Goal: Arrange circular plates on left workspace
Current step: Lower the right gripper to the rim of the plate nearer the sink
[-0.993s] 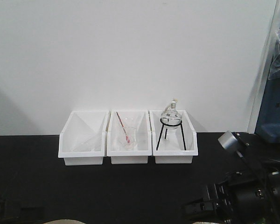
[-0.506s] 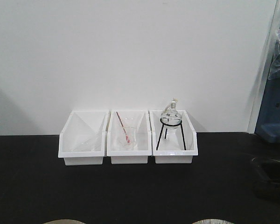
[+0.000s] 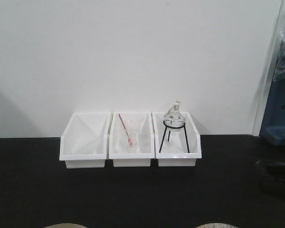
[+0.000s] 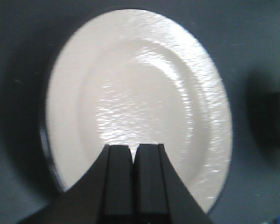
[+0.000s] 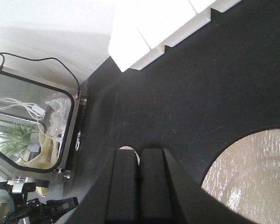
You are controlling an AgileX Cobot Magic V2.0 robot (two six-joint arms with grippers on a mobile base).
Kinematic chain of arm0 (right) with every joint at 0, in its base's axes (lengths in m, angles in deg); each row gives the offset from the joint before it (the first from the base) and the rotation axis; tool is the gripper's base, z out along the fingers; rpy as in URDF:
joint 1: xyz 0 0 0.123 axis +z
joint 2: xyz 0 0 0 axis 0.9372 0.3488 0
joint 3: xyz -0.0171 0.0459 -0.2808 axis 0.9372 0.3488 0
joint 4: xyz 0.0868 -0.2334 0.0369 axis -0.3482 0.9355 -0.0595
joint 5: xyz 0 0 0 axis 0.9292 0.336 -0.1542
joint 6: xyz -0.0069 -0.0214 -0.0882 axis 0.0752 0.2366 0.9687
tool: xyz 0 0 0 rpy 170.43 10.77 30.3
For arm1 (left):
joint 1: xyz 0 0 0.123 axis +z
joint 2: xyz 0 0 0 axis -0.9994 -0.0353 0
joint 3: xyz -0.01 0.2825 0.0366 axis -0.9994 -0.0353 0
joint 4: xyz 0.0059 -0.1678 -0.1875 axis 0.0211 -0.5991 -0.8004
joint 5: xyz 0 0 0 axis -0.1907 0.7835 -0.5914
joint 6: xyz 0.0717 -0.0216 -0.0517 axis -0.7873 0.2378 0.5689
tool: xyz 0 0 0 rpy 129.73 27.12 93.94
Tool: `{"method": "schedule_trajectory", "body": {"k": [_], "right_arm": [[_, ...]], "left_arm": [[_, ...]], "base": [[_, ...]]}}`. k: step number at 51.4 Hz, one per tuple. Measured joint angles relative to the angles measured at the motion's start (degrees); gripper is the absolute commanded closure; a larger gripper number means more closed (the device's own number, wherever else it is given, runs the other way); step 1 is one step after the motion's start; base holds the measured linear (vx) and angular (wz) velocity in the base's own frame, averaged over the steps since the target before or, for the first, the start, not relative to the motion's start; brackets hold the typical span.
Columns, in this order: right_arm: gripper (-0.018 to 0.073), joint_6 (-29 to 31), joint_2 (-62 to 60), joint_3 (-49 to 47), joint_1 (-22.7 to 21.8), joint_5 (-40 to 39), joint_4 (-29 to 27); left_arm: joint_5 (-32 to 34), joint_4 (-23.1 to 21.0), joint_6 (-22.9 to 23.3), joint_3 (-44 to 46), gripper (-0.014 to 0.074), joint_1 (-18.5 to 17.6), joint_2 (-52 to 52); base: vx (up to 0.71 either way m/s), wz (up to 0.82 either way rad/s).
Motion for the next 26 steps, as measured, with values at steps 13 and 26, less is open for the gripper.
{"method": "schedule_trajectory", "body": {"k": [13, 26], "right_arm": [[0.0563, 0.25, 0.00, 0.00, 0.00, -1.15, -1.21], [0.0563, 1.50, 0.00, 0.00, 1.90, -1.91, -1.36]], "left_arm": [[3.42, 1.17, 0.00, 0.00, 0.0138, 0.00, -0.11], [5.45, 5.00, 3.69, -0.01, 0.0036, 0.00, -4.00]], "base": [[0.00, 0.00], [0.00, 0.00]]}}
